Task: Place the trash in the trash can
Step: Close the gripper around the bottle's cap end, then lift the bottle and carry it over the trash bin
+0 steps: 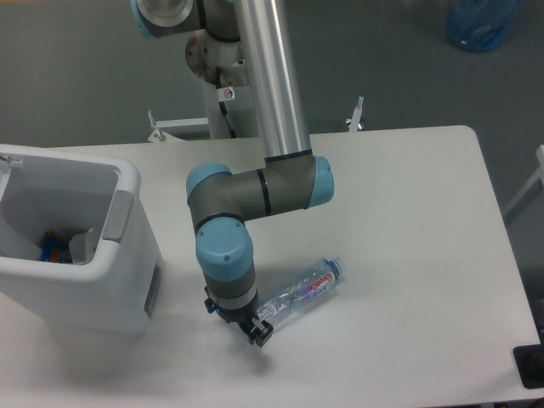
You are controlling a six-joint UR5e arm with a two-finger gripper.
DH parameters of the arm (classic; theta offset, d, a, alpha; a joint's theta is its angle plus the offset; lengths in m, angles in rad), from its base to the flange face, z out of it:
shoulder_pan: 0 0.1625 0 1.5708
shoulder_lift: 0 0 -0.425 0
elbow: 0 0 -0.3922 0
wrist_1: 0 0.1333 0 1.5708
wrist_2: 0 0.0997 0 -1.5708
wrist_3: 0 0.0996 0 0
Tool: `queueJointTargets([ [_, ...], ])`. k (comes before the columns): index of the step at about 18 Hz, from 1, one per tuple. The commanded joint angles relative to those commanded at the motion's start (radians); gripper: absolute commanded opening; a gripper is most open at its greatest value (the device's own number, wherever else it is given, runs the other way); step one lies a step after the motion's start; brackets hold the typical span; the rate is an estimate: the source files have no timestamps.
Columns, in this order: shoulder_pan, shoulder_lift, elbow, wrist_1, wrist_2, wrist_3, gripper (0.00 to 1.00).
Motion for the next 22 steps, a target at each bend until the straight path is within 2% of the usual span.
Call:
queueJointTargets([
  [3,0.026,0.026,0.043,0.0,-0.021,-0.024,0.33],
  [5,0.051,0.044,0.064,0.0,-0.108,-0.084,0.33],
  [8,0.081,0.051,0.089,0.001,-0.283,-0.205,0.34],
  [10,0.1,0.064,0.127,0.002,-0.403,-0.289,0.34],
  [14,0.178,0.086,0.205,0.003,-0.771,-0.469,0.34],
  [18,0.209,0.135,0.264,0.006,-0.876,-0.508,0.34],
  [22,0.207,0.208,0.284,0.006,-1.003,-0.508,0.34],
])
